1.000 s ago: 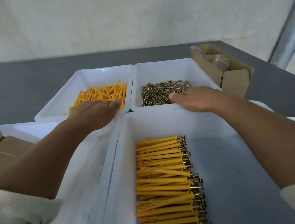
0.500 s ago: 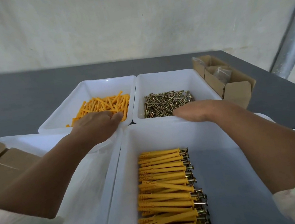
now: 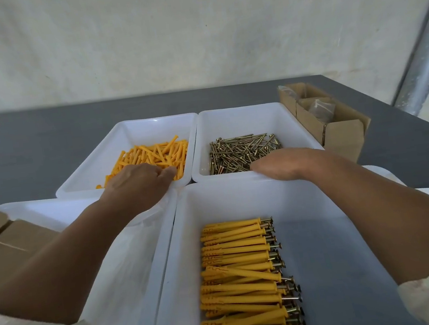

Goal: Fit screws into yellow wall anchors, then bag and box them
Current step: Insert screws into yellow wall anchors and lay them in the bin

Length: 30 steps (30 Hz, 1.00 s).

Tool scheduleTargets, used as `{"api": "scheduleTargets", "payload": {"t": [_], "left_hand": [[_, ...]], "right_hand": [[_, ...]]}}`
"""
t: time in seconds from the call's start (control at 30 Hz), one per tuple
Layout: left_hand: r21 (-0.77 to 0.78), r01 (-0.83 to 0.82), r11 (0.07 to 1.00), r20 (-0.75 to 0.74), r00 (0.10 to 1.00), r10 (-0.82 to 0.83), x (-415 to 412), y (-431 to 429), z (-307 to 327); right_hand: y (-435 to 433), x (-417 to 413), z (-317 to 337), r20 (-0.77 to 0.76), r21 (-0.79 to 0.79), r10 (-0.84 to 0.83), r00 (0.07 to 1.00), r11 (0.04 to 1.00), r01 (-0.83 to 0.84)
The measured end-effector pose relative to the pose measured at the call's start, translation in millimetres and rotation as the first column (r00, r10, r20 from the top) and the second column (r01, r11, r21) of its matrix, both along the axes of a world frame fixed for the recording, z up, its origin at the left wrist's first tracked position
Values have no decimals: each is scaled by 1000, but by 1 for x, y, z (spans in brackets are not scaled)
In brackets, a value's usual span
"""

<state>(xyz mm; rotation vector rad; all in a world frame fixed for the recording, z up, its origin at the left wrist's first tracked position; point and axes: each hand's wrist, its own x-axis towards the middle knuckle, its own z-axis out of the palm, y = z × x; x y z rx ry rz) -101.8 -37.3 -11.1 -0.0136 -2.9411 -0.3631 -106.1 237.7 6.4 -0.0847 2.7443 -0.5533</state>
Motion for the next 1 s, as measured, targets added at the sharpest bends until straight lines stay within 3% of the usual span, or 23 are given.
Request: {"api": "scheduleTargets", "payload": {"t": [0.2, 0.4, 0.53, 0.83, 1.0], "left_hand": [[19, 23, 1000, 25, 999, -24, 8, 2, 7], [141, 81, 987, 70, 993, -92, 16, 6, 19], [154, 159, 975, 94, 980, -174, 18, 8, 21], [202, 161, 966, 47, 984, -174, 18, 10, 19], [236, 103, 966, -19, 995, -102, 17, 12, 18]], "right_hand": [[2, -1, -3, -80, 20, -11, 997, 1000, 12], [2, -3, -4, -128, 22, -44, 991, 999, 47], [1, 0, 0, -132, -73, -84, 988, 994, 75], [10, 14, 2, -242, -288, -92, 966, 957, 19], [13, 19, 3, -313, -284, -131, 941, 958, 39]]}}
